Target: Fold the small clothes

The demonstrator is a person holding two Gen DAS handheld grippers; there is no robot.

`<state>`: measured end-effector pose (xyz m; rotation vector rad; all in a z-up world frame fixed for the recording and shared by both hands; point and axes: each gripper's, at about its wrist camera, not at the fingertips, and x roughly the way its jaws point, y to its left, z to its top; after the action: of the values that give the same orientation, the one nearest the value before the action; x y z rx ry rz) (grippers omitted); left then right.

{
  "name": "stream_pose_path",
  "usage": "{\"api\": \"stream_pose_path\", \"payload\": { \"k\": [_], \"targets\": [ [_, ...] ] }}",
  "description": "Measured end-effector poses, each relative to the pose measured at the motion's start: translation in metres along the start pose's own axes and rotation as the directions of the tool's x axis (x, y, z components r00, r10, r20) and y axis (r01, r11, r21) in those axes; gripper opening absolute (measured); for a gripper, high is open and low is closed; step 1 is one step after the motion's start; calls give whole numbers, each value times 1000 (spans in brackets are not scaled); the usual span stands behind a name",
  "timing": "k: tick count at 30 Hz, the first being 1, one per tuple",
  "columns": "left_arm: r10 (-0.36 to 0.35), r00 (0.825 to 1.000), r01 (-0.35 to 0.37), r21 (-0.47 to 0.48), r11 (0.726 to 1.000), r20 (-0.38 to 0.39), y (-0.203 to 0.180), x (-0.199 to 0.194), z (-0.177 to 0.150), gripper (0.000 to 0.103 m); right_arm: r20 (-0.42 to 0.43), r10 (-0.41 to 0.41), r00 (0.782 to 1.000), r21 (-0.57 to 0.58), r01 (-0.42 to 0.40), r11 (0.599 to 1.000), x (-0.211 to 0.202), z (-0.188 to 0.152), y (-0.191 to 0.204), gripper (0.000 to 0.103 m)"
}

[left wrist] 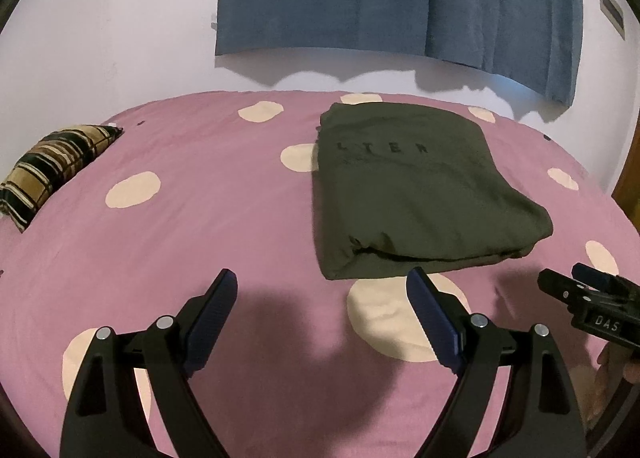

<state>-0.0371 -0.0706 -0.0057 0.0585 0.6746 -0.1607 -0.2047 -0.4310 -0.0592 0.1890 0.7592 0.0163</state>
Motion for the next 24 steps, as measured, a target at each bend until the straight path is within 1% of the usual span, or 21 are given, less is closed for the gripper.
{"api": "stream_pose_path", "payload": {
  "k": [7, 12, 24],
  "targets": [
    [-10, 1000, 10, 8, 1000, -5, -3, -1, -1, 85, 5, -4, 1000, -22, 4, 1000, -2, -3, 8, 90],
    [-14, 1000, 14, -7, 1000, -17, -1, 0, -1, 86, 1, -8, 1000, -21, 8, 1000, -1, -5, 9, 91],
    [-16, 1000, 16, -7, 1000, -21, -1, 1, -1, 86, -5, -6, 1000, -19, 6, 1000, 0, -7, 10, 91]
  ]
}}
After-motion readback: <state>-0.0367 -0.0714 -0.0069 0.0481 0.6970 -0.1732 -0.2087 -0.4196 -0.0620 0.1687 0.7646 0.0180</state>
